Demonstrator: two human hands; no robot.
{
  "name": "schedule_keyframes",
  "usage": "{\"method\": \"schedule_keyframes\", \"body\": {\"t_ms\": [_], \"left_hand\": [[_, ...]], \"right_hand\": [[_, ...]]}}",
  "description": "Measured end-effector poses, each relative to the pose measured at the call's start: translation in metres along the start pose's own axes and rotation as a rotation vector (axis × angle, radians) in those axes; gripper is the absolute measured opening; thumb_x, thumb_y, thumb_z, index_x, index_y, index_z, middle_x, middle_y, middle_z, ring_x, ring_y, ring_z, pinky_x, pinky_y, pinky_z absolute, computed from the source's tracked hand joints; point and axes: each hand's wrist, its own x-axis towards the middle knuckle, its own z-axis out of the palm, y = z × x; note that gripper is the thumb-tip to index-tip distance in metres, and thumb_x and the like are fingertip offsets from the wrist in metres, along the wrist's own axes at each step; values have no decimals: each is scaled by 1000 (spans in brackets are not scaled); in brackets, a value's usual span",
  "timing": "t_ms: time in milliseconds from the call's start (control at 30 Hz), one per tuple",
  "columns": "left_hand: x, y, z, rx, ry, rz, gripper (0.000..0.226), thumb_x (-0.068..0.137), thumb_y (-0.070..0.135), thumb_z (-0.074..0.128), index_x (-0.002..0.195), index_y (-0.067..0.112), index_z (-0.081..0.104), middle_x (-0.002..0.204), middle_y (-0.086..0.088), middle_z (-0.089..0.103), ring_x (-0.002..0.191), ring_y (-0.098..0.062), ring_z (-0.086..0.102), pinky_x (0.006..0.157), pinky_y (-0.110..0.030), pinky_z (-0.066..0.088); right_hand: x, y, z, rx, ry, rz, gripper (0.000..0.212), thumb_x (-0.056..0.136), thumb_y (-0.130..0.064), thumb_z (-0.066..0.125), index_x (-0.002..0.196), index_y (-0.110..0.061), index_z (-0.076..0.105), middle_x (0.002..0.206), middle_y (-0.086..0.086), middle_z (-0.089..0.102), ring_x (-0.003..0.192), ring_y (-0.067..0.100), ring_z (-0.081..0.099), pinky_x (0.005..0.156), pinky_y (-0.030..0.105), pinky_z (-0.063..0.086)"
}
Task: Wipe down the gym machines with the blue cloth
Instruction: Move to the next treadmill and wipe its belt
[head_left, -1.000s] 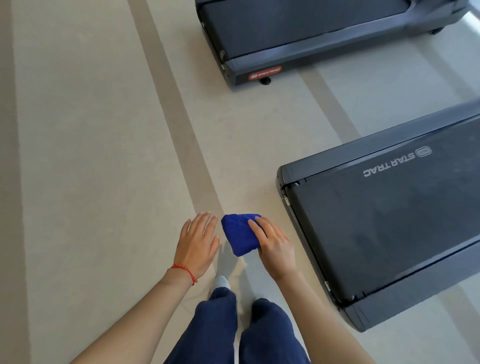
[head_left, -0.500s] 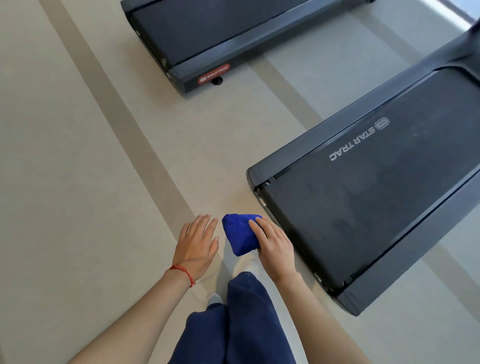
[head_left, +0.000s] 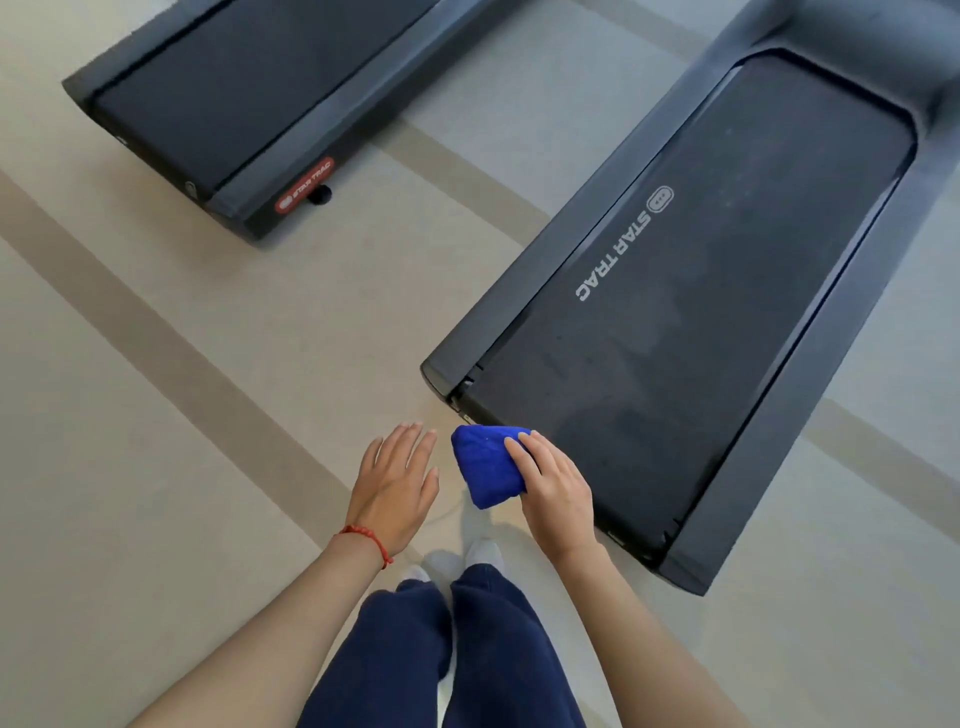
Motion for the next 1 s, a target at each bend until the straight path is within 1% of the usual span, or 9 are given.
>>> {"method": "schedule_keyframes", "body": {"t_ms": [233,400,467,567,667,700,800,867,1000], "left_hand": [[56,7,14,2,-33,142,49,88,26,32,115,-1,62,116,-19,62,106,-35,59,86,-48,48],[103,2,24,10,-63,309,49,93,27,29,117,0,61,118,-19,60,109,-34,57,86,-44,48],[120,-1,27,0,-73,358,47,89,26,33,117,0,61,120,-18,60,112,-34,55,88,-44,47],[143,-6,29,-25,-86,410,46,89,25,35,119,0,60,121,-18,59,115,-32,52,90,-47,46],[165,-13,34,-15,-93,472,45,90,23,35,118,0,61,120,-18,60,113,-33,55,89,-48,47],[172,-14,37,-6,-100,484,45,89,23,35,118,0,62,119,-18,60,112,-34,56,89,-48,47],[189,-15,47,5,-114,508,47,92,24,30,115,1,63,117,-16,62,110,-32,58,89,-46,47],[200,-14,54,2,-111,519,51,96,25,22,116,1,63,118,-15,61,111,-31,57,91,-45,45],[213,-16,80,-6,-103,530,46,91,25,32,118,1,62,119,-15,61,112,-32,56,95,-45,42]], "right_hand": [[4,33,1,-47,67,145,53,55,8,81,105,-6,69,105,11,69,99,28,66,81,37,55],[16,46,10,-96,122,244,53,54,12,78,104,-4,69,104,11,69,98,28,66,81,36,54],[23,48,15,-112,149,270,46,61,12,71,104,-4,68,104,12,69,97,28,66,81,36,54],[34,50,24,-139,200,311,37,72,7,54,104,-4,69,104,12,69,97,28,66,79,36,56],[45,56,36,-134,212,368,45,62,14,66,104,-3,68,103,12,69,97,28,66,82,36,55],[48,59,39,-137,216,382,45,63,14,65,104,-3,68,103,12,69,97,28,66,83,36,54],[54,68,51,-157,231,414,40,73,7,45,103,-4,69,102,11,69,96,27,67,81,34,56],[57,75,61,-161,233,433,41,72,7,44,102,-3,69,101,11,70,95,27,67,80,34,55],[59,92,83,-156,231,466,43,74,2,38,102,-3,70,102,11,69,95,27,67,78,34,55]]}}
